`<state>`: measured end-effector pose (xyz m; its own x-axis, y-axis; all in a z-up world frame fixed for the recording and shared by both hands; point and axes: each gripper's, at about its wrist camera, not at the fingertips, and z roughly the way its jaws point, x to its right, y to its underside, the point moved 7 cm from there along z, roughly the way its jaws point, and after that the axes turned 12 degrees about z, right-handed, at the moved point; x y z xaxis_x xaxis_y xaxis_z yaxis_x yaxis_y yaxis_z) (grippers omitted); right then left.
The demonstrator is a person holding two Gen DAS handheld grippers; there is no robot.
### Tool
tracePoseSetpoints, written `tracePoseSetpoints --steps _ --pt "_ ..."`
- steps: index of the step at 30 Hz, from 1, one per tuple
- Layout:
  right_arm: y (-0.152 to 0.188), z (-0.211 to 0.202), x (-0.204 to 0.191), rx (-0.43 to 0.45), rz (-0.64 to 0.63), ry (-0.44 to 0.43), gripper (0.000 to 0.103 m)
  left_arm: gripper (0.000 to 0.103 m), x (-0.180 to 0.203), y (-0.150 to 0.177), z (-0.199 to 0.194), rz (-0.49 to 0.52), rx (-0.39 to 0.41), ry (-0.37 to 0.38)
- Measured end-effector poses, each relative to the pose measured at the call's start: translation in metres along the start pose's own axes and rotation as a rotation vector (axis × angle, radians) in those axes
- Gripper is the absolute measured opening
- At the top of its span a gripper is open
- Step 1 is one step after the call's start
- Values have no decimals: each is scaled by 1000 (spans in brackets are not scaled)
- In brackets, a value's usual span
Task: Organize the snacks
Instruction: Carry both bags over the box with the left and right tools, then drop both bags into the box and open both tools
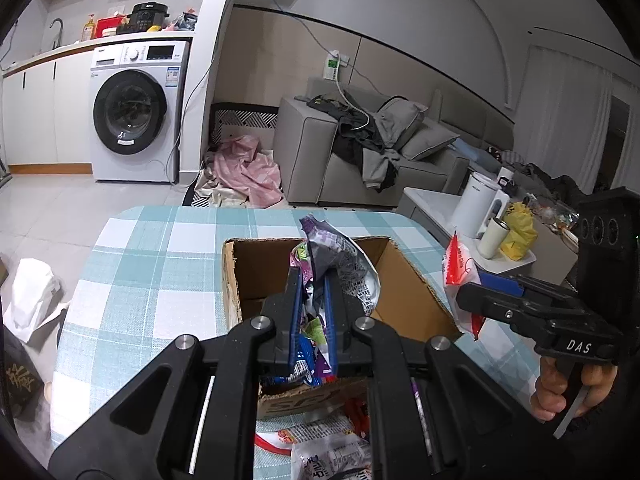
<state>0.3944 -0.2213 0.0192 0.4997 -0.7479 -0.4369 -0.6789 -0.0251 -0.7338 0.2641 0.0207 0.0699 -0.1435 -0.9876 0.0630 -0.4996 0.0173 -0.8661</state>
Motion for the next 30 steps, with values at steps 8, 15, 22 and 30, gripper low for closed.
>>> tracePoseSetpoints --steps 8,15,22,30 --pt "-1 19 11 -43 29 -8 50 8 5 2 31 3 -36 -4" --pt "3 33 19 -60 56 30 50 8 9 10 54 47 -83 -8" --pt "3 32 19 -39 47 68 53 8 8 22 69 39 -117 -9" --pt "3 11 24 13 60 99 83 71 3 26 59 36 -126 -47"
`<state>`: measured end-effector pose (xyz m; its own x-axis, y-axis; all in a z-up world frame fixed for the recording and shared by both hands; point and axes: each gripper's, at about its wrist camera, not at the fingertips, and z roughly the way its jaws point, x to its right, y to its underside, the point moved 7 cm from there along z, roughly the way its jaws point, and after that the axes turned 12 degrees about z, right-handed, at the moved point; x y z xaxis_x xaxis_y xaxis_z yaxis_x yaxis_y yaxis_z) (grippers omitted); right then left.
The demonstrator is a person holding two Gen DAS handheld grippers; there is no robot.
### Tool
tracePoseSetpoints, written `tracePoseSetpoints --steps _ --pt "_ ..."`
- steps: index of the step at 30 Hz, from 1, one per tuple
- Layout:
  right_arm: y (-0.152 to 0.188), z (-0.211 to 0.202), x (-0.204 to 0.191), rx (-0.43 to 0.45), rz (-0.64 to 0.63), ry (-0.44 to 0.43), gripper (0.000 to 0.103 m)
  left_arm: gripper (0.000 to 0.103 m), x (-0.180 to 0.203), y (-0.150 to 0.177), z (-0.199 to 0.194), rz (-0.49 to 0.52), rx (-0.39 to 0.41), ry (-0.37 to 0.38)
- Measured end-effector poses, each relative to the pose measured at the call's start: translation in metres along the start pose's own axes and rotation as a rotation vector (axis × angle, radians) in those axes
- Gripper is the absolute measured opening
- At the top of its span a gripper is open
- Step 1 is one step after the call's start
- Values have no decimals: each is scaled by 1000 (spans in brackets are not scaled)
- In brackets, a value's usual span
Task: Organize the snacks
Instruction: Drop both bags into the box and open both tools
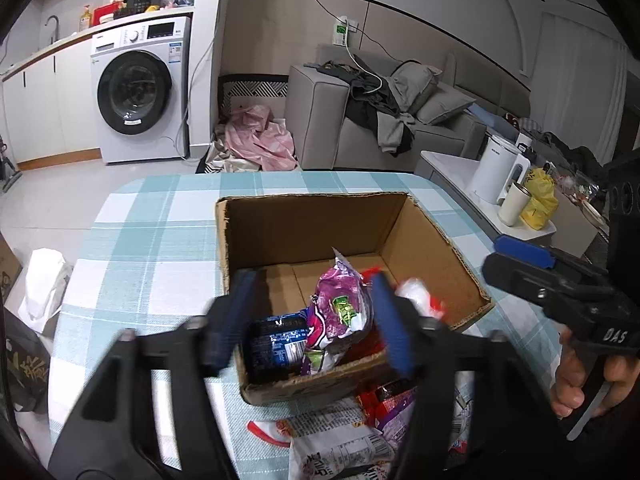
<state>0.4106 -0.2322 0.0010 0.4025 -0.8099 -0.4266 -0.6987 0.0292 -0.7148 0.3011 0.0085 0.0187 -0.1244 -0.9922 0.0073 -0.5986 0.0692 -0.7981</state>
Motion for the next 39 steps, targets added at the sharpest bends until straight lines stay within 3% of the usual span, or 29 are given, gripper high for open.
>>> tracePoseSetpoints --steps 1,3,5,9,13,28,39 --pt "0 -1 1 6 8 1 86 80 -1 1 -2 3 3 -12" --pt "0 -6 2 13 18 3 96 82 0 3 -10 10 15 -26" --pt "1 -9 3 14 21 9 101 85 1 7 -17 18 17 -37" --pt "9 -18 6 17 22 15 102 87 2 18 -30 35 14 -58" --pt "19 -27 7 17 9 22 103 102 2 27 -45 42 23 -77" --pt "48 -50 9 -8 3 34 103 102 -2 73 -96 5 18 -88" --pt "81 -49 -3 -59 -60 35 103 102 0 91 -100 2 -15 -75"
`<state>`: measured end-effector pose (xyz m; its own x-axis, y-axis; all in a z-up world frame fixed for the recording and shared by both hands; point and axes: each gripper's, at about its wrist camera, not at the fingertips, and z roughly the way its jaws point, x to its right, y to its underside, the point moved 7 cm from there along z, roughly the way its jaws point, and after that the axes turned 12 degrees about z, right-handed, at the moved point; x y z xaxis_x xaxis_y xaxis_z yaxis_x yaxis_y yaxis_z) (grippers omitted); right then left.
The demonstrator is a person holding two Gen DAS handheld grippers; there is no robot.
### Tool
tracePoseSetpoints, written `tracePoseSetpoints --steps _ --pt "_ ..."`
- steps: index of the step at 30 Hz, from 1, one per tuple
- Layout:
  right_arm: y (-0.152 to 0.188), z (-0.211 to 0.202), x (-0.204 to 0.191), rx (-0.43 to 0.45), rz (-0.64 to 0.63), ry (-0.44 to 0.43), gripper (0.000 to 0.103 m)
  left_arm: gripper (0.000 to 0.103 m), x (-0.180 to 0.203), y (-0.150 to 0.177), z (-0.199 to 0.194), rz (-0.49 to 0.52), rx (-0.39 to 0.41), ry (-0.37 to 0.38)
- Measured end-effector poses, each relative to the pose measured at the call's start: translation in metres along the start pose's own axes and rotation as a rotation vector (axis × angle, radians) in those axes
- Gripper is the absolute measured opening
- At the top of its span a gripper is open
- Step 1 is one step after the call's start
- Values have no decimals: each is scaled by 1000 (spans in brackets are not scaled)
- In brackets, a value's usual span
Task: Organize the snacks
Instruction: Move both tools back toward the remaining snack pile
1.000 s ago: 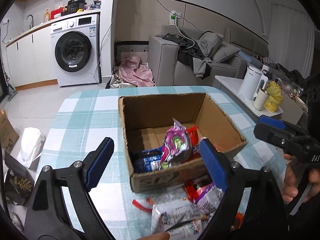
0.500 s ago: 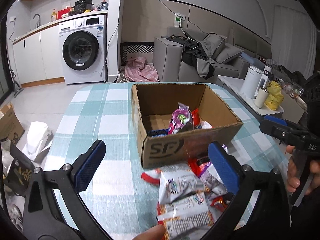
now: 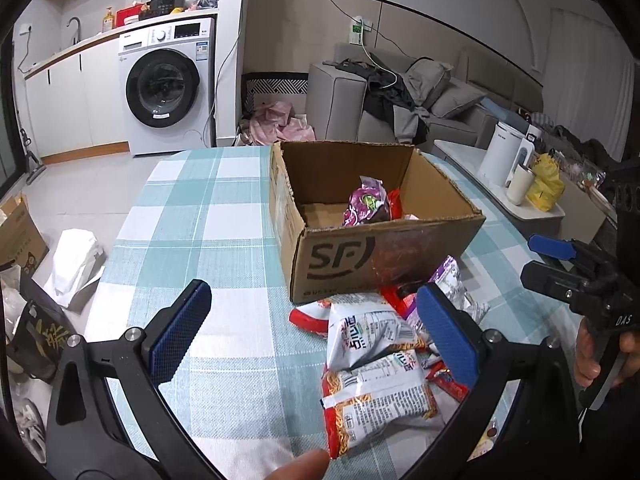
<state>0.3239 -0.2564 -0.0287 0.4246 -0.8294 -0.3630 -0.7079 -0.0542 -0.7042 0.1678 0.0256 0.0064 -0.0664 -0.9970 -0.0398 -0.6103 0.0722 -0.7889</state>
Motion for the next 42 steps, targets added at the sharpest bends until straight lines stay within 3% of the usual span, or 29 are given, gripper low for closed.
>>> tracePoseSetpoints --steps 15,21,25,42 --pt "36 12 -1 -124 -52 30 103 102 26 14 8 46 -75 29" --pt "56 29 7 -203 -90 72 103 102 38 35 21 27 -136 68" --pt "67 38 6 -245 -114 69 103 102 45 48 27 52 -161 55" --pt "103 66 12 -372 -205 95 103 102 61 74 53 91 -267 118"
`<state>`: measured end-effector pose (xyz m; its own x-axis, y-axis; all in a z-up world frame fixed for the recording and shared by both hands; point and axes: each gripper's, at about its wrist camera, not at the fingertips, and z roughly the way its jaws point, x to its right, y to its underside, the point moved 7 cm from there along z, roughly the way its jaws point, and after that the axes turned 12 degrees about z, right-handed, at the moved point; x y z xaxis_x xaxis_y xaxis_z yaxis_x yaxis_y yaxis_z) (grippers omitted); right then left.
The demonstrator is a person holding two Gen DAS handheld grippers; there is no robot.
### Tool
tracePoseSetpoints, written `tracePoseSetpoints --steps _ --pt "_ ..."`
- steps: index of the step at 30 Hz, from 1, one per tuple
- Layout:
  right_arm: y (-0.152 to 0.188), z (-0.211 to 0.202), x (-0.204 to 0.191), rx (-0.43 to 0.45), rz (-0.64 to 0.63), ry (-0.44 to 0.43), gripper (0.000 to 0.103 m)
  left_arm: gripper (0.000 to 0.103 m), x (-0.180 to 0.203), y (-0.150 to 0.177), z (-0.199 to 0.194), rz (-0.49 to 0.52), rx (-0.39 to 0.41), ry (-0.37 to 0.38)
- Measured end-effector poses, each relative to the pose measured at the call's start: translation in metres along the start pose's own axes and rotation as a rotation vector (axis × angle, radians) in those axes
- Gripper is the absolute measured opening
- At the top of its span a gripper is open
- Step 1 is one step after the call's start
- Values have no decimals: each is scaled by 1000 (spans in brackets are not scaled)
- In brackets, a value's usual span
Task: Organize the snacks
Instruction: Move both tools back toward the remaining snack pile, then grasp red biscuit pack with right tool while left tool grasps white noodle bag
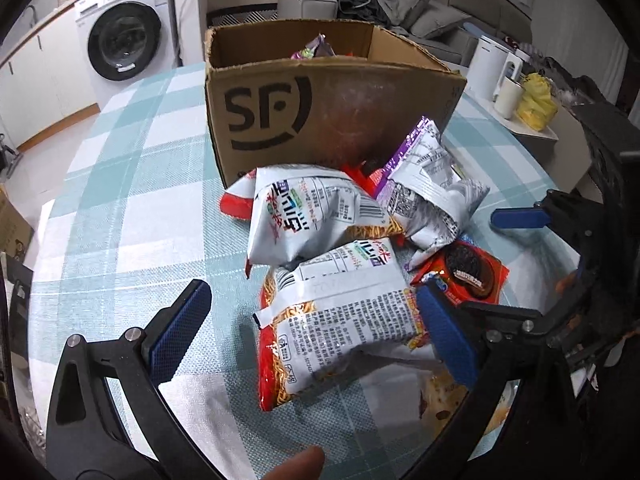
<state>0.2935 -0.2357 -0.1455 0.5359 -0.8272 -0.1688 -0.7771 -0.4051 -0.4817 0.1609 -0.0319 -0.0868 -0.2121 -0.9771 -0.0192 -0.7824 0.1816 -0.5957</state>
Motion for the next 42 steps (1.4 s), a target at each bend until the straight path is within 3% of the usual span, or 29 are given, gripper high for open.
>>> tracePoseSetpoints --steps 9,18,21,32,34,42 --pt "3 4 9 -20 7 -11 103 102 -7 6 6 54 -53 19" --pt "5 12 1 -8 -12 16 103 102 -11 14 25 -4 -84 89" --pt "7 15 -4 -8 -49 51 102 102 -13 15 29 -1 -85 81" --pt "9 18 -13 -14 -78 36 102 102 -8 17 31 45 -78 64" --pt "10 18 -16 -12 -81 32 100 102 -6 18 31 59 -79 53" --pt "12 2 -21 14 -92 -29 70 97 0 21 28 84 -86 54"
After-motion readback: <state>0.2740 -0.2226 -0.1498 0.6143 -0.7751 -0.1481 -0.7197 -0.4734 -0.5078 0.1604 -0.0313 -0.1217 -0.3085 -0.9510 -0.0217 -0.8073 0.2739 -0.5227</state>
